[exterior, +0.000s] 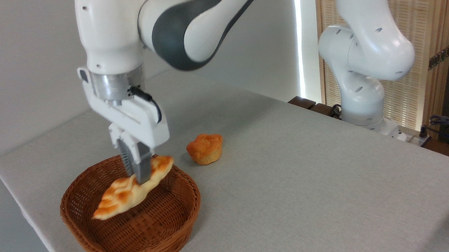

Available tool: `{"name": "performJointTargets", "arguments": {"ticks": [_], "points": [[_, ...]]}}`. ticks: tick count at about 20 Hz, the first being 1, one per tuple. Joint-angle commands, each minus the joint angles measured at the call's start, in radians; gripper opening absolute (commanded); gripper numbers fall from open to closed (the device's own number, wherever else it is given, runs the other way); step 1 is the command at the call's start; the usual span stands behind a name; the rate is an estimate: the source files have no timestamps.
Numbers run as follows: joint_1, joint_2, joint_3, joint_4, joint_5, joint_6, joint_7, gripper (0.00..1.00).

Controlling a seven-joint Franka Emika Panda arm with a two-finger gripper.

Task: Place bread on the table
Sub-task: 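Carry the bread away from the basket and lower it onto the table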

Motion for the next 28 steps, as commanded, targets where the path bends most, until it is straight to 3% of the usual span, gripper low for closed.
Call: {"name": "performJointTargets", "arguments": {"ticks": [1,4,6,10,14,16,17,18,19,23,25,28], "points": [[-0.001,-0.128,0.079,-0.064,-0.013,-0.178,0.209,0.0],[-0.003,-0.224,0.136,-0.163,0.024,-0.246,0.355,0.03],[-0.007,-0.293,0.18,-0.247,0.062,-0.249,0.372,0.03],[-0.092,-0.337,0.321,-0.315,0.069,-0.304,0.302,0.06],[-0.121,-0.309,0.341,-0.318,0.067,-0.312,0.214,0.08],[-0.139,-0.269,0.34,-0.316,0.069,-0.3,0.208,0.25],[-0.141,-0.252,0.335,-0.315,0.069,-0.283,0.209,0.27],[-0.141,-0.248,0.334,-0.316,0.069,-0.266,0.217,0.36],[-0.142,-0.241,0.334,-0.316,0.072,-0.26,0.22,0.53],[-0.15,-0.238,0.326,-0.31,0.13,-0.252,0.222,0.88],[-0.15,-0.238,0.323,-0.31,0.131,-0.254,0.219,1.0],[-0.15,-0.234,0.323,-0.309,0.13,-0.252,0.217,1.0]]}}
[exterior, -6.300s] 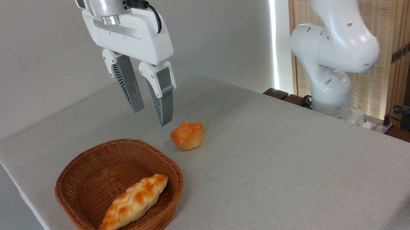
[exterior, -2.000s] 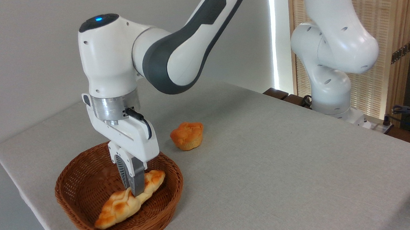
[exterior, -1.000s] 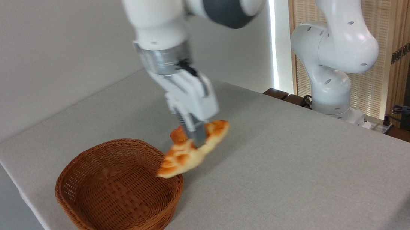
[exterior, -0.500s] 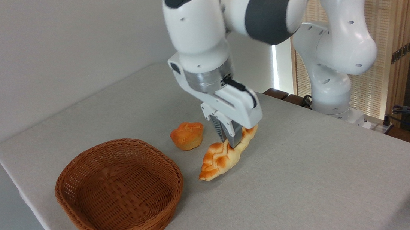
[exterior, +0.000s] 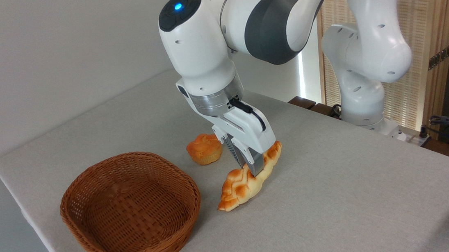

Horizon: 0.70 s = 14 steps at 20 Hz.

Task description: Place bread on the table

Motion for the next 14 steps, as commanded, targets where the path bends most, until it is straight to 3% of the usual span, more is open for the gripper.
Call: {"name": "performJointTargets", "arguments": {"ticks": [1,11,14], "points": [[-0.008,-0.001,0.001,0.007,0.014,0.002,-0.01,1.0],[-0.009,0.002,0.001,0.018,0.007,0.002,-0.013,1.0],[-0.008,0.002,-0.022,0.078,0.005,-0.001,-0.013,1.0]]}}
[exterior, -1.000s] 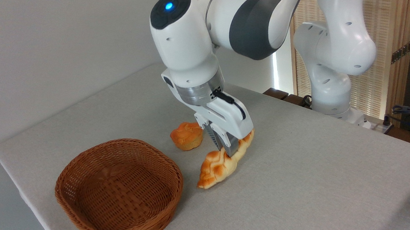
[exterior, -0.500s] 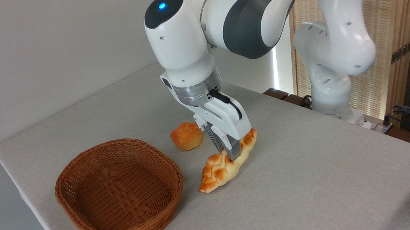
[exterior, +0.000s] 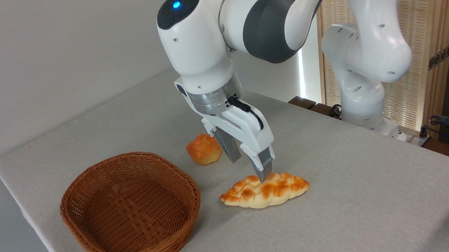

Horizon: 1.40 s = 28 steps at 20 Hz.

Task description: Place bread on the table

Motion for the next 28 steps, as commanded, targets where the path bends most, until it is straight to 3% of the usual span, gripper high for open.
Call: {"name": "performJointTargets", "arguments": {"ticks": [1,3,5,7,10,12,16,19,22,28], "points": [[-0.005,0.004,-0.03,0.101,0.004,-0.003,-0.013,1.0],[0.036,0.013,-0.085,0.175,-0.005,-0.011,-0.015,1.0],[0.146,0.028,-0.199,0.244,-0.044,-0.013,-0.018,1.0],[0.205,0.068,-0.263,0.331,-0.084,-0.051,-0.025,1.0],[0.214,0.169,-0.294,0.512,-0.09,-0.128,-0.109,1.0],[0.216,0.201,-0.298,0.569,-0.087,-0.146,-0.13,1.0],[0.248,0.202,-0.356,0.585,-0.07,-0.146,-0.128,1.0],[0.251,0.202,-0.36,0.585,-0.067,-0.148,-0.127,1.0],[0.249,0.197,-0.36,0.58,-0.022,-0.155,-0.13,1.0],[0.249,0.191,-0.35,0.575,-0.021,-0.169,-0.13,1.0]]}}
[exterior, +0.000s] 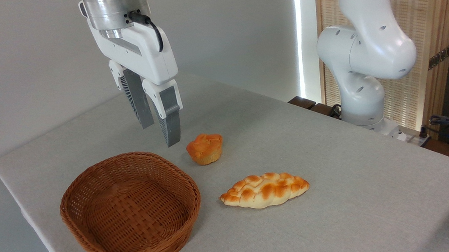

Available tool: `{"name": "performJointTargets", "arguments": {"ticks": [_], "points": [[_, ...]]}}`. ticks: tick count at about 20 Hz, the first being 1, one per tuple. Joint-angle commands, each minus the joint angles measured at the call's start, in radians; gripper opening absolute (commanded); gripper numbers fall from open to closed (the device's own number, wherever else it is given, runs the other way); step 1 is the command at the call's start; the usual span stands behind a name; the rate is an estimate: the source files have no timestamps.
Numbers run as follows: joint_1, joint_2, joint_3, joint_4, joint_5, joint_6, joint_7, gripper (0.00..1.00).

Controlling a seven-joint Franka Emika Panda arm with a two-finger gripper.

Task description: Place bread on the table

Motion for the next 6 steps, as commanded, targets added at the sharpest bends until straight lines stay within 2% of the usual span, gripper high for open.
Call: {"name": "performJointTargets", "arguments": {"ticks": [1,6], "points": [[0.01,-0.005,-0.002,0.012,0.01,-0.028,-0.01,1.0],[0.011,-0.009,0.0,0.009,0.01,-0.028,-0.012,1.0]]}}
